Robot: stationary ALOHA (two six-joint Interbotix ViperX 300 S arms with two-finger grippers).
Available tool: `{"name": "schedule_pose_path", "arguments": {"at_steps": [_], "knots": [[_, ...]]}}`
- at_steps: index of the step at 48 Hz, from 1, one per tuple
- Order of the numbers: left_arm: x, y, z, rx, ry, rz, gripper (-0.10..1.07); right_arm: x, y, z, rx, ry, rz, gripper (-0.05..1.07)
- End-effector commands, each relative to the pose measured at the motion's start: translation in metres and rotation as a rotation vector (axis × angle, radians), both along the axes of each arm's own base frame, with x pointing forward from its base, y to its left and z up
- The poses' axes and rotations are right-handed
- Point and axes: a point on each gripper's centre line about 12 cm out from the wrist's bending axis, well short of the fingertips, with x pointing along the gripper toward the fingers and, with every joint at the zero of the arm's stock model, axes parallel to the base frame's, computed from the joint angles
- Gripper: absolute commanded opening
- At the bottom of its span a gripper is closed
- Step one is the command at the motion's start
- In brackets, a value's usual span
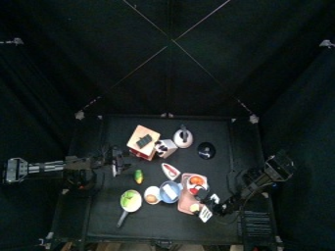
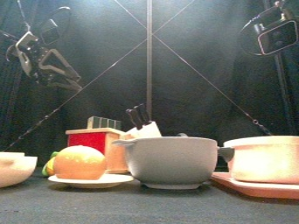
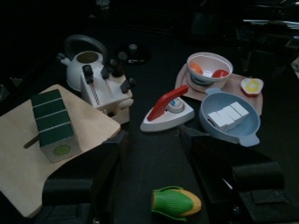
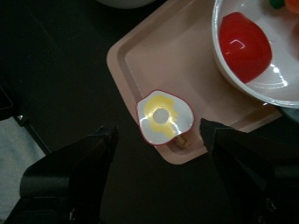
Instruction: Grab apple half
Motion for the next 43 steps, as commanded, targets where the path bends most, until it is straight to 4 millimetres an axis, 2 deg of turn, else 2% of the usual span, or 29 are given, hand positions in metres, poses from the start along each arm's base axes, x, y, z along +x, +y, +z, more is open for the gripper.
{"name": "schedule_pose_path", "arguments": {"at_steps": [1, 20, 34, 43], "knots": [[0.002, 0.001, 0.004, 0.004, -0.01, 0.002, 0.87, 0.003, 0.003, 0.008, 0.009, -0.016, -0.005, 1.02], [0.001, 0.001, 0.004, 0.004, -0.003, 0.006, 0.87, 0.007, 0.009, -0.007, -0.008, 0.019, 0.003, 1.02], [0.002, 0.001, 0.003, 0.003, -0.002, 0.004, 0.87, 0.009, 0.01, -0.027, -0.035, 0.062, 0.008, 1.02], [0.002, 0.001, 0.003, 0.003, 0.0, 0.005, 0.87, 0.01, 0.009, -0.029, -0.042, 0.064, 0.009, 1.02]]}}
